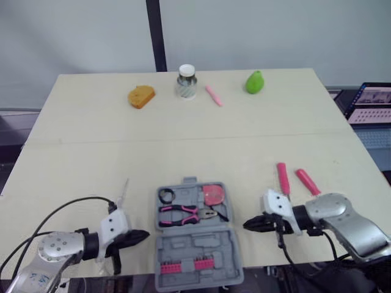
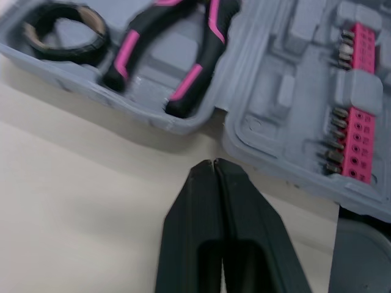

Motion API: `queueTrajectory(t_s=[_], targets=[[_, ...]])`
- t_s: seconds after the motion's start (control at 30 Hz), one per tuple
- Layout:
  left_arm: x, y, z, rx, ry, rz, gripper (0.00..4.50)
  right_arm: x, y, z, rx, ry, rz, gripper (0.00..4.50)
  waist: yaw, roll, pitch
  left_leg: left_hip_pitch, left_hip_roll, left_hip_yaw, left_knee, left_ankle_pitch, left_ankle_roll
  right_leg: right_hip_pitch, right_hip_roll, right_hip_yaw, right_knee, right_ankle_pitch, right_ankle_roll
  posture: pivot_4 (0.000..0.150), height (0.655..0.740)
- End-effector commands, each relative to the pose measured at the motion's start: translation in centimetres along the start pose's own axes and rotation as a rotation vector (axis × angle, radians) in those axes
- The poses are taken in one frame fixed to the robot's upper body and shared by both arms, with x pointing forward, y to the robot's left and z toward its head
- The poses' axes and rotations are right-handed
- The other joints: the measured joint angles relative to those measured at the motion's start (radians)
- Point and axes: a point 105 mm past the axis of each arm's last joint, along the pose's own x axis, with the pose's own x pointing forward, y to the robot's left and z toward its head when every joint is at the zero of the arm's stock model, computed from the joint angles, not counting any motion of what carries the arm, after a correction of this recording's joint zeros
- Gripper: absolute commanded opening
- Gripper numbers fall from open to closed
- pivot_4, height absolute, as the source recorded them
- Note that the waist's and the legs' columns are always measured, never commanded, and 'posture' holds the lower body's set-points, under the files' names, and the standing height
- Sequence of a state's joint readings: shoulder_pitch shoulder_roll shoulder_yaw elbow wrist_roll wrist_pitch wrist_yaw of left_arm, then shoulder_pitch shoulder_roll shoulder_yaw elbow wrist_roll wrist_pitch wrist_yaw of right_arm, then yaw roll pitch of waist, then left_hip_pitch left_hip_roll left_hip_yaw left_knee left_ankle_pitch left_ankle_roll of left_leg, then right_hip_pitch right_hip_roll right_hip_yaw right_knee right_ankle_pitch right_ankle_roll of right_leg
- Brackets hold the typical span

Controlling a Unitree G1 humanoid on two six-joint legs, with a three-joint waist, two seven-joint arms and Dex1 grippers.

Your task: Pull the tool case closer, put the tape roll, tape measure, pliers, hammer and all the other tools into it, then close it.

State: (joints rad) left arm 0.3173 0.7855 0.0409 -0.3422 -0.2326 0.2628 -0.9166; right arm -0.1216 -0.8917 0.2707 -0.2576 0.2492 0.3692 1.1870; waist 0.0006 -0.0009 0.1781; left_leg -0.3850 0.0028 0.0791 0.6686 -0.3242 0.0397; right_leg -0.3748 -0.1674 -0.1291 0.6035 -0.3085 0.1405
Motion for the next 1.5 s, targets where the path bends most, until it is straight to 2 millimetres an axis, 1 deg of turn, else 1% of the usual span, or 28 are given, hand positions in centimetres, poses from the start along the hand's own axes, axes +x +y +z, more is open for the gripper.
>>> queueTrajectory(t_s=[0.03, 0.23, 0.4, 0.53, 0.67, 0.83, 1.13, 1.33, 1.5], targets=[[1.0, -0.2, 0.0, 0.019, -0.012, -0.005, 0.02, 0.6, -0.3, -0.1, -0.045, 0.005, -0.006, 0.00, 0.000, 0.000, 0.000, 0.000, 0.000, 0.000, 0.000, 0.000, 0.000, 0.000, 0.000, 0.000, 0.000, 0.000, 0.000, 0.150, 0.7400], [2.4, -0.5, -0.2, 0.012, -0.012, -0.024, 0.02, 2.1, -1.0, -0.5, -0.074, 0.018, -0.016, 0.00, 0.000, -0.001, 0.000, 0.000, 0.000, 0.000, 0.001, 0.000, 0.000, 0.000, 0.000, 0.000, 0.001, 0.000, 0.000, 0.150, 0.7400], [3.3, 0.2, 0.1, 0.034, -0.024, 0.004, 0.02, 3.7, -1.4, 0.3, -0.084, -0.009, -0.012, 0.00, 0.001, -0.001, 0.000, 0.000, 0.000, -0.001, 0.003, 0.000, 0.000, 0.000, 0.000, 0.000, 0.002, 0.000, 0.000, 0.150, 0.7400], [3.7, 0.5, 0.5, 0.040, -0.048, 0.020, 0.02, 4.3, -1.6, 0.7, -0.086, -0.023, -0.014, 0.00, 0.004, -0.001, 0.000, 0.000, 0.000, -0.001, 0.005, 0.000, 0.000, 0.001, 0.000, 0.000, 0.003, 0.000, 0.000, 0.150, 0.7400], [4.1, 0.8, 1.2, 0.047, -0.074, 0.035, 0.02, 4.4, -1.8, 1.0, -0.086, -0.034, -0.018, 0.00, 0.004, 0.000, -0.001, 0.000, 0.000, -0.002, 0.005, 0.000, 0.000, 0.001, 0.000, 0.000, 0.004, 0.000, 0.000, 0.150, 0.7400], [4.7, 1.9, 1.9, 0.065, -0.105, 0.076, 0.02, 4.5, -2.0, 1.4, -0.080, -0.050, -0.030, 0.00, 0.014, 0.000, -0.001, 0.000, 0.000, -0.003, 0.008, 0.000, 0.000, 0.002, 0.000, 0.000, 0.005, 0.000, 0.000, 0.150, 0.7400], [5.7, 3.6, 3.0, 0.089, -0.137, 0.114, 0.02, 4.3, -3.7, 1.8, -0.076, -0.064, -0.098, 0.00, 0.021, 0.000, -0.001, 0.000, 0.000, -0.003, 0.010, 0.000, 0.000, 0.002, 0.000, 0.000, 0.007, 0.000, 0.000, 0.150, 0.7400], [6.1, 4.2, 3.2, 0.083, -0.148, 0.123, 0.02, 4.3, -5.1, 1.9, -0.074, -0.068, -0.139, 0.00, 0.020, 0.000, -0.001, 0.000, 0.000, -0.003, 0.010, 0.000, 0.000, 0.002, 0.000, 0.000, 0.007, 0.000, 0.000, 0.150, 0.7400], [6.1, 4.7, 3.4, 0.082, -0.154, 0.135, 0.02, 4.6, -5.7, 2.1, -0.082, -0.071, -0.143, 0.00, 0.019, 0.000, -0.001, 0.000, 0.000, -0.003, 0.010, 0.000, 0.000, 0.002, 0.000, 0.000, 0.007, 0.000, 0.000, 0.150, 0.7400]])
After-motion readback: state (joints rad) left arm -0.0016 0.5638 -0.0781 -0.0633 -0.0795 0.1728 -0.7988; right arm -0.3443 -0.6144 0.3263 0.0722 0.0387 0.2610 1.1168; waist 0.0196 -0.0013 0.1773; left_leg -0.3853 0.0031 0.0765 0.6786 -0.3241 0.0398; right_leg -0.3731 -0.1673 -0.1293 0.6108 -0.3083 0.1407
